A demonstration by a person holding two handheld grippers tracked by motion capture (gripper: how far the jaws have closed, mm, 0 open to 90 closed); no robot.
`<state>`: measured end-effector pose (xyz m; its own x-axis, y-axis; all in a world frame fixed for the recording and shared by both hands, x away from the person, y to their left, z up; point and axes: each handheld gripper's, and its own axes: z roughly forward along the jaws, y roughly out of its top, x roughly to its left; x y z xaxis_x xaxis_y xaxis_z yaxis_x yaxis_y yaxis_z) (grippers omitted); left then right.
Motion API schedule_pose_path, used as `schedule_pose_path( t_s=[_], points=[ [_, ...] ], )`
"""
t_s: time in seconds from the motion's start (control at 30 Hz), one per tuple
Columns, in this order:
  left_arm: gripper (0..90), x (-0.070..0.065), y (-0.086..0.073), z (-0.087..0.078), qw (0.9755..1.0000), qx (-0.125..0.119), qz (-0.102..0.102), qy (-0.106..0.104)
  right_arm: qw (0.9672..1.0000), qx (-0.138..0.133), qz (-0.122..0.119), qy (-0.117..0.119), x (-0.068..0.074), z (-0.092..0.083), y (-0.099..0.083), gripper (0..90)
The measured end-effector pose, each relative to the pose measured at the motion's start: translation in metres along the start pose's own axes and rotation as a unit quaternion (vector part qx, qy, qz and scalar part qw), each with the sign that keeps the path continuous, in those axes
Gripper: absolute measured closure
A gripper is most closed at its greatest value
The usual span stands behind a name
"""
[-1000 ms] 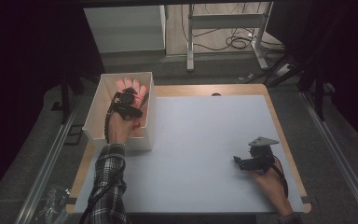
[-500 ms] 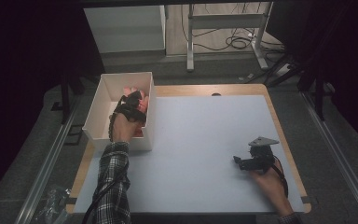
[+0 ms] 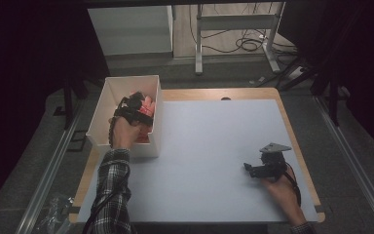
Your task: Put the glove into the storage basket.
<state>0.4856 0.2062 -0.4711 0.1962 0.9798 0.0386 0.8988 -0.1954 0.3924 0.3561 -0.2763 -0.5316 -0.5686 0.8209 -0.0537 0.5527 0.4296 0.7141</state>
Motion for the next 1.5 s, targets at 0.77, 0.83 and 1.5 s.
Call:
schedule_pose_path(
  t_s=[0.77,0.83,1.5],
  points=[
    [3.8,0.005,-0.014,-0.048,0.9945,-0.086,0.013,-0.058,1.0000,0.000,0.000,0.000,0.000,0.000,0.000,9.0],
    [3.8,0.005,-0.015,-0.052,0.9939,-0.092,0.015,-0.059,1.0000,0.000,0.000,-0.001,0.000,0.000,0.000,9.0],
    [4.1,-0.019,-0.027,-0.096,0.9810,-0.153,0.079,-0.090,1.0000,0.000,0.000,-0.001,0.000,0.000,0.000,9.0]
  ],
)
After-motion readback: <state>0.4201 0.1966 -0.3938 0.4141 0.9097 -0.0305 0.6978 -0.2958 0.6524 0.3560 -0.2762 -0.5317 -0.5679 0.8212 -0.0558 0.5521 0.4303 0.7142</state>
